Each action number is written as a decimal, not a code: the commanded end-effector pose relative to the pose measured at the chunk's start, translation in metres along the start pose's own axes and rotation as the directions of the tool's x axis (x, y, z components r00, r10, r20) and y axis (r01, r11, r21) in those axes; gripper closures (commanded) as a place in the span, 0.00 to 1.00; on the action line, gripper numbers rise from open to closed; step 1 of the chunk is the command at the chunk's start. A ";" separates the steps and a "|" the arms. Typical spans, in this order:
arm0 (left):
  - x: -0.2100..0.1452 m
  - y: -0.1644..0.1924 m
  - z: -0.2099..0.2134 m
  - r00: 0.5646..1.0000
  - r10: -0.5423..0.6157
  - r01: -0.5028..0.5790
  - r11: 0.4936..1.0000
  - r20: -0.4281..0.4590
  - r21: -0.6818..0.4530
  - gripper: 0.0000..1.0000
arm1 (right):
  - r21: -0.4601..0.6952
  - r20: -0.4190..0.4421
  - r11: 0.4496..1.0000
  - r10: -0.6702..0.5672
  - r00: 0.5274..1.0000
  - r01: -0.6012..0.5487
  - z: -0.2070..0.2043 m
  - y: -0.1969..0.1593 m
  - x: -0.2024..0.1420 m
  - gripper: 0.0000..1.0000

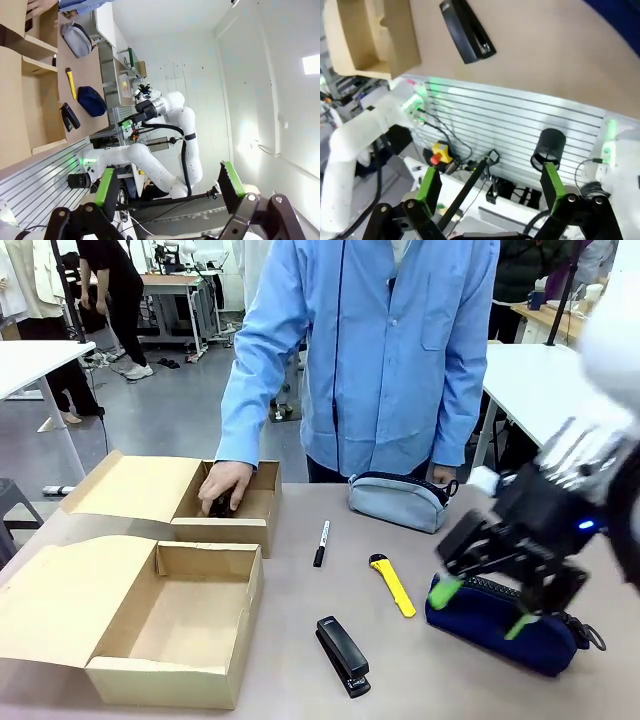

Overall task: Place items inside the box.
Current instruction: Pick up a Pencil pouch or Stapler and place it inside the Mailer Box closest to the robot.

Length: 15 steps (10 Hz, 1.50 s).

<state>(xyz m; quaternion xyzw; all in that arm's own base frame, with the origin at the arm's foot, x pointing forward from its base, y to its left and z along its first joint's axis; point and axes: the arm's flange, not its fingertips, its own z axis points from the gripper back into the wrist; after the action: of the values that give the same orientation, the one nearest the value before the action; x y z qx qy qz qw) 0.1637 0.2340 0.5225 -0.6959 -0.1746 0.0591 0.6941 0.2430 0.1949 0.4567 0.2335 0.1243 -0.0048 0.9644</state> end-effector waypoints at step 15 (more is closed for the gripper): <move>0.000 -0.002 0.001 1.000 -0.021 0.022 1.000 0.004 -0.015 0.00 | -0.465 0.046 0.855 0.283 0.958 -0.231 -0.200 0.116 0.096 0.00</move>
<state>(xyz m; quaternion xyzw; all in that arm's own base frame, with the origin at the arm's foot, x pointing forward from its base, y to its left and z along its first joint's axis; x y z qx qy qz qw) 0.1635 0.2343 0.5226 -0.6958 -0.1751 0.0591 0.6941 0.2873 0.3758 0.3191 0.0291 0.0560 0.1688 0.9836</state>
